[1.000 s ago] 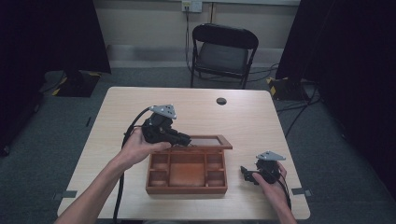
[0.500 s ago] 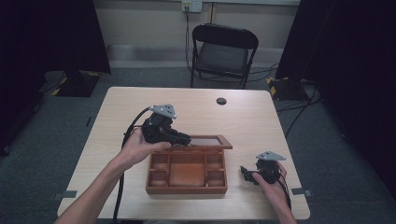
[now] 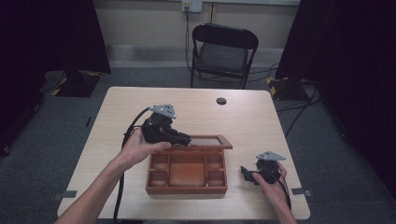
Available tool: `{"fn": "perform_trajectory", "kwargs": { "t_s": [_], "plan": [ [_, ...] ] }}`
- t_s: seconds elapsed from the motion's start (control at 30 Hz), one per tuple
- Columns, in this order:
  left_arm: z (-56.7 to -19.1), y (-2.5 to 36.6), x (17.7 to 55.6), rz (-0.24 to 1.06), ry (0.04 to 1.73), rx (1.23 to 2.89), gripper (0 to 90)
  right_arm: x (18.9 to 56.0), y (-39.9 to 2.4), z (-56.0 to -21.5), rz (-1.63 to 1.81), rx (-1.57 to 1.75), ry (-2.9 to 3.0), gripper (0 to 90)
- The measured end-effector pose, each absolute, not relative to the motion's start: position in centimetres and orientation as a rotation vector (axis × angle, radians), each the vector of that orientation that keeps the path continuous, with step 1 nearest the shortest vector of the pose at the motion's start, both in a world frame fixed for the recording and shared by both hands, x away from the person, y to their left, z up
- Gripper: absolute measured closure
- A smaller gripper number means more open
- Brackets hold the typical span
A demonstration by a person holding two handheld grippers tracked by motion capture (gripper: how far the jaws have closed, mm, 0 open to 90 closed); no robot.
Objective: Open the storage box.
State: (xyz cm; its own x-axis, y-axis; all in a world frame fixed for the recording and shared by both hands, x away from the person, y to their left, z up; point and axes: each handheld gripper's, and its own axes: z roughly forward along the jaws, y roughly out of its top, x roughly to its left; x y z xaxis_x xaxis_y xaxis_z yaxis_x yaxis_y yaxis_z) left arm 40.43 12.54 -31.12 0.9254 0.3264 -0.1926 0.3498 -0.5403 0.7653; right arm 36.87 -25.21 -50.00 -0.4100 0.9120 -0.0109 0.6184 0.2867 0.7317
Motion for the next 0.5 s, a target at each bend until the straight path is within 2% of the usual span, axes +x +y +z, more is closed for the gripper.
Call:
{"fn": "perform_trajectory", "kwargs": {
  "t_s": [0.5],
  "plan": [
    [-31.09,12.54,40.4,-0.027,0.48,2.183,82.1,36.87,-25.2,-50.0,0.92,1.373,2.131,12.1]
  ]
}}
